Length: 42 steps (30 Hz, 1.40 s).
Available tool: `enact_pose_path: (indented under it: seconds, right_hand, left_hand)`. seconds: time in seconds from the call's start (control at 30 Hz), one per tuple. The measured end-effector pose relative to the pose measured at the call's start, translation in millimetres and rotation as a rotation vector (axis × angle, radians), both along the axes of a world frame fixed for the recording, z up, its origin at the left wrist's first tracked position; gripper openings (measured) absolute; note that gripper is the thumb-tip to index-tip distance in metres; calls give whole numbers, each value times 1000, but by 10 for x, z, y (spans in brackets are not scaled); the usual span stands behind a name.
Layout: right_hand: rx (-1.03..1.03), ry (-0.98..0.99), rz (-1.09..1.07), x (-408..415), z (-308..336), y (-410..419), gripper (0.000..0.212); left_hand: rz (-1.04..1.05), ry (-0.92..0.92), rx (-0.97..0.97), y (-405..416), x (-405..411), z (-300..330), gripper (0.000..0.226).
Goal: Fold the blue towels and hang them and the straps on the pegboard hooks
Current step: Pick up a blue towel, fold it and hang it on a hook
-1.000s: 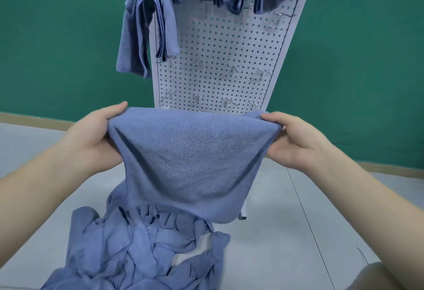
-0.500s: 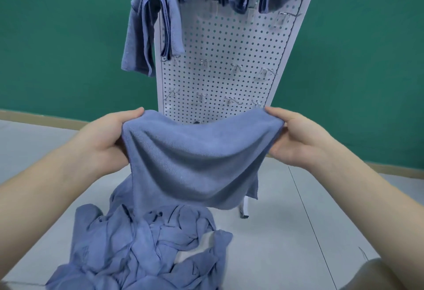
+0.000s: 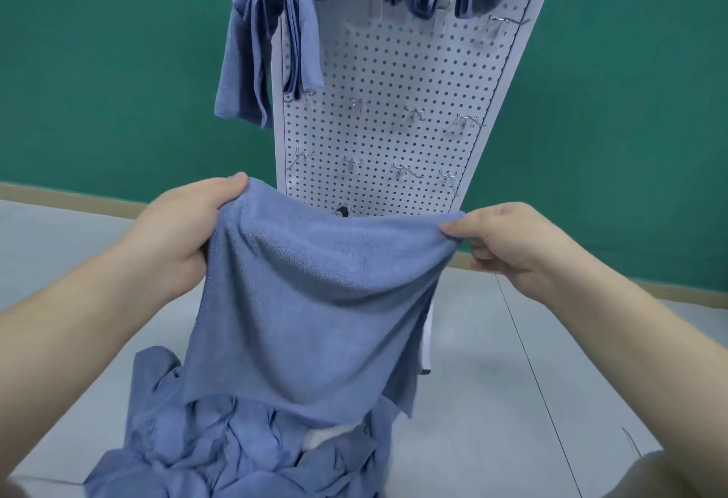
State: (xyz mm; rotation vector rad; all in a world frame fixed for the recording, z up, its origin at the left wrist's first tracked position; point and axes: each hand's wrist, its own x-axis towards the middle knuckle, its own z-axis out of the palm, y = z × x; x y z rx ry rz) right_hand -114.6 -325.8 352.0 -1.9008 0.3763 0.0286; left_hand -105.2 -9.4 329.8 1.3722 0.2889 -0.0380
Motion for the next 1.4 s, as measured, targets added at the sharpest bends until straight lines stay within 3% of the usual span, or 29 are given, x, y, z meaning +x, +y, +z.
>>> enact_pose_path:
  seconds: [0.1,0.17,0.23,0.37,0.5,0.67,0.77,0.93,1.03,1.13,1.23,1.3,1.4]
  right_hand:
    - [-194,-38,-1,-15,-33,-18,18]
    - [-240,-13,8,4,-85,-42,32]
    - [-153,53,3,17,-126,-62,33]
    - [321,248,-101,51,-125,-76,21]
    - [511,312,-150,74,-120,-103,26]
    - [494,332,-111,106,-128,-51,31]
    - [585,320,-71,80,-112,12,32]
    - [612,300,192,5,-63,70,35]
    - [522,318,306,-30,-59,67,20]
    - [481,364,350,-58,-51,66,11]
    - [511,390,323,-78,-30,84,17]
    - [548,374,318,-94,-9,107,14]
    - [622,345,329,-86,6,96,37]
  left_hand:
    - [12,-37,24,53,37,-32,35]
    - [12,-43,24,69,46,-40,35]
    - [9,-46,13,79,46,-40,35]
    - [10,-58,-3,127,70,-35,33]
    - [6,-71,-10,89,64,-38,30]
    - [1,-62,-1,30,18,-35,26]
    - [-49,-18,-41,8,-21,-6,28]
    - [-190,34,-66,47,-49,39,26]
    - [-192,-35,-34,96,-24,32,15]
    - [-194,-95,-13,159,36,3,25]
    - [-158,-119,-30,222,109,-33,47]
    - [-143,-136,-37,233,140,-69,48]
    - [-118,-160,-41,235,183,-113,46]
